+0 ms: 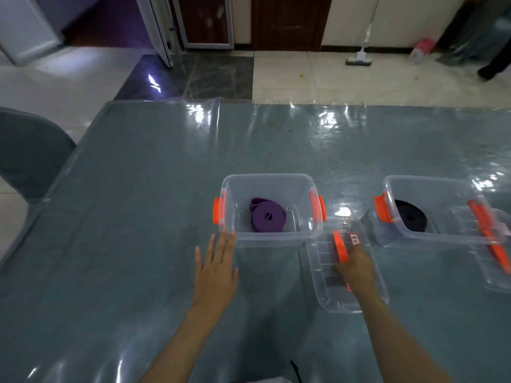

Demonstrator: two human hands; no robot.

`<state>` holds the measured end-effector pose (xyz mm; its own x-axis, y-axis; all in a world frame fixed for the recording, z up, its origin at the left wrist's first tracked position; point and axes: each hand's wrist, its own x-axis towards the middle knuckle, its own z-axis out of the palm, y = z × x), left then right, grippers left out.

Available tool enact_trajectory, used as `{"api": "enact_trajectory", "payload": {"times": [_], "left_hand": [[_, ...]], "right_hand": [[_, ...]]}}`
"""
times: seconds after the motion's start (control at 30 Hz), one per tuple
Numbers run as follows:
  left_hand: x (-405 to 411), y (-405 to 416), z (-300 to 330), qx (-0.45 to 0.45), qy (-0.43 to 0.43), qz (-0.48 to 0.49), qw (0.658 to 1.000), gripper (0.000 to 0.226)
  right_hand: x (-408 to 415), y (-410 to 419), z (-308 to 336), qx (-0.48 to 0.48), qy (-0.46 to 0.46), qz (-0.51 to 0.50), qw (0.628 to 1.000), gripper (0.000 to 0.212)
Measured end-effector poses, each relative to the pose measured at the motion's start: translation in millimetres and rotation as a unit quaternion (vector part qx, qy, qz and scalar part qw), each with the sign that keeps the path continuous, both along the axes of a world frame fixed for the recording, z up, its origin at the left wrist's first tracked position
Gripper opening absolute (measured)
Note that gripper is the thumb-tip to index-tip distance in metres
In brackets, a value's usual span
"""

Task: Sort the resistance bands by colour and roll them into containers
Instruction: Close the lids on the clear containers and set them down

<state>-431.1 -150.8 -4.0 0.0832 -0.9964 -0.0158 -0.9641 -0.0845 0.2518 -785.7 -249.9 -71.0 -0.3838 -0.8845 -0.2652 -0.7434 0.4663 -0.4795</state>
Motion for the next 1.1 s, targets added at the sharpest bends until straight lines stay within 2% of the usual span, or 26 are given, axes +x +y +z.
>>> {"api": "enact_trajectory", "payload": {"times": [0.13, 0.33, 0.47, 0.57, 0.67, 0.8, 0.87, 0.97, 1.1], "left_hand": [[1, -1, -6, 0.010, 0.013, 0.002, 1.000, 0.108], [1, -3, -7, 0.020, 0.029, 0.007, 0.999, 0.105], [-1, -2, 1, 0.013, 0.040, 0.006, 0.999, 0.099], [7, -3, 0, 0.013, 0.053, -0.011, 0.998, 0.093], [20, -6, -4, -0.003, 0.101, -0.043, 0.994, 0.074], [31, -16, -2, -0.063, 0.163, -0.036, 0.984, 0.062], [31, -27, 7, -0.090, 0.228, -0.012, 0.969, 0.056], [30, -48, 26, -0.091, 0.334, -0.008, 0.938, 0.063], [29, -93, 19, -0.034, 0.345, 0.026, 0.938, 0.075]], "right_hand": [[-3, 46, 22, -0.014, -0.052, -0.028, 0.998, 0.028], [-9, 95, 55, -0.034, -0.110, -0.090, 0.989, 0.035], [2, 100, 86, -0.072, -0.132, -0.062, 0.987, 0.038], [19, 79, 110, -0.101, -0.139, -0.015, 0.985, 0.042], [40, 43, 126, -0.109, -0.120, 0.054, 0.985, 0.048], [76, -7, 138, -0.107, -0.014, 0.162, 0.981, 0.050], [96, -30, 139, -0.118, 0.037, 0.222, 0.967, 0.045], [124, -60, 136, -0.108, 0.090, 0.305, 0.942, 0.045], [160, -85, 124, -0.110, 0.098, 0.378, 0.914, 0.044]]}}
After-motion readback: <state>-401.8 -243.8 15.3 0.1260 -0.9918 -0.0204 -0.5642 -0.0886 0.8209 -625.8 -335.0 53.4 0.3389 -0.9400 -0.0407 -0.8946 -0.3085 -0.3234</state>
